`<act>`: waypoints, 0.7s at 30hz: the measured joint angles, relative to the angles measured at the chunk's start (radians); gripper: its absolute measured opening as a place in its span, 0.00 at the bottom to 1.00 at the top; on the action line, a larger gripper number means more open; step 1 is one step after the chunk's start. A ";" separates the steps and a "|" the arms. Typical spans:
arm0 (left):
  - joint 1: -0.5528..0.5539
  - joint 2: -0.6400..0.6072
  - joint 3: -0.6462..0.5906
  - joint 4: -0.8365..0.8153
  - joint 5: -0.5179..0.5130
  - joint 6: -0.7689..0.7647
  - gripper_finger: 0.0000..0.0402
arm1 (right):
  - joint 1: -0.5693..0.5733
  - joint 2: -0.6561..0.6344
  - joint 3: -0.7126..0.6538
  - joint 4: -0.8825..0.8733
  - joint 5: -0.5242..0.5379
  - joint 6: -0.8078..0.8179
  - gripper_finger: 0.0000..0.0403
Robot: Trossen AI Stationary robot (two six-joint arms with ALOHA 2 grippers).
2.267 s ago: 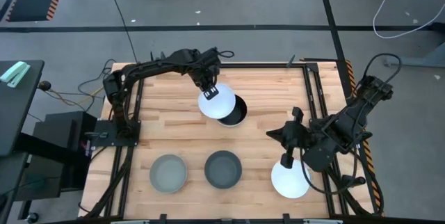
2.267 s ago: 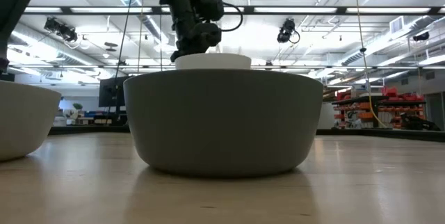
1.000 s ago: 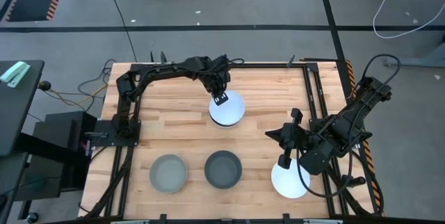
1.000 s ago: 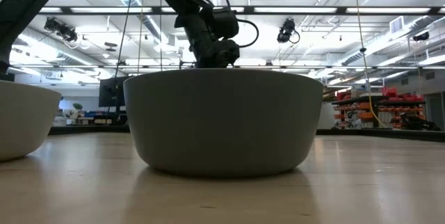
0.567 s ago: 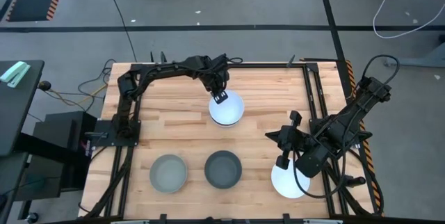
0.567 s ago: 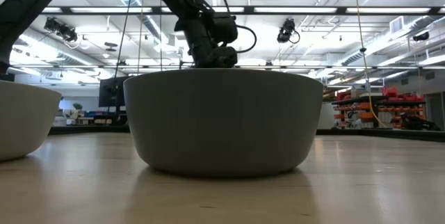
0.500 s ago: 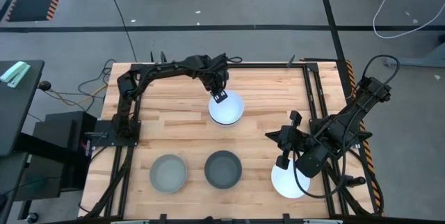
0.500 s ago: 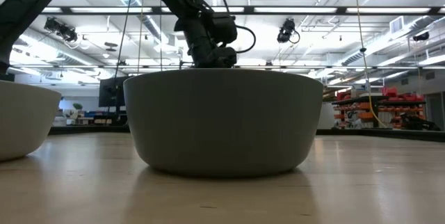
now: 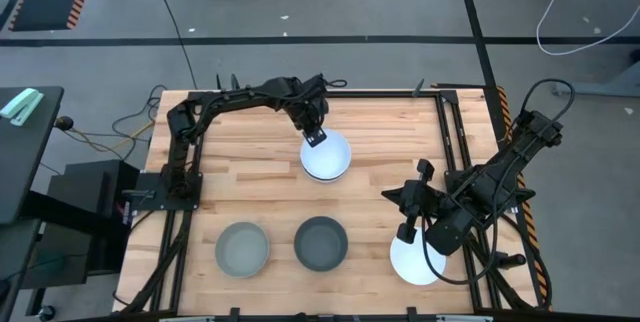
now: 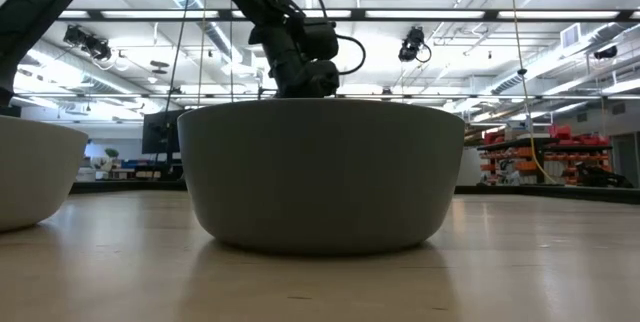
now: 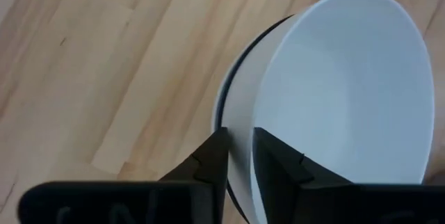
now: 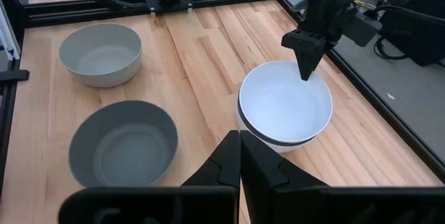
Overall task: Nest bowls inside each other
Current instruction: Stack the top white bowl on the black bowl, then stack the gray bowl on the top white bowl
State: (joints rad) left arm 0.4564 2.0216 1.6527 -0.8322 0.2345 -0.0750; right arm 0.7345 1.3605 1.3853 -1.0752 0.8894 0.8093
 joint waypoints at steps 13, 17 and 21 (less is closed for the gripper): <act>0.013 -0.002 0.077 -0.057 0.007 -0.019 0.32 | 0.000 0.000 0.000 0.000 -0.011 0.001 0.03; 0.001 -0.003 0.156 -0.095 0.007 -0.019 0.33 | 0.000 0.000 0.000 -0.001 -0.033 0.002 0.03; -0.017 -0.004 0.220 -0.109 0.006 -0.018 0.33 | 0.005 0.000 0.000 -0.004 -0.057 0.000 0.03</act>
State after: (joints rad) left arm 0.4391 2.0178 1.8725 -0.9417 0.2409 -0.0927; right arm 0.7400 1.3605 1.3853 -1.0791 0.8321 0.8092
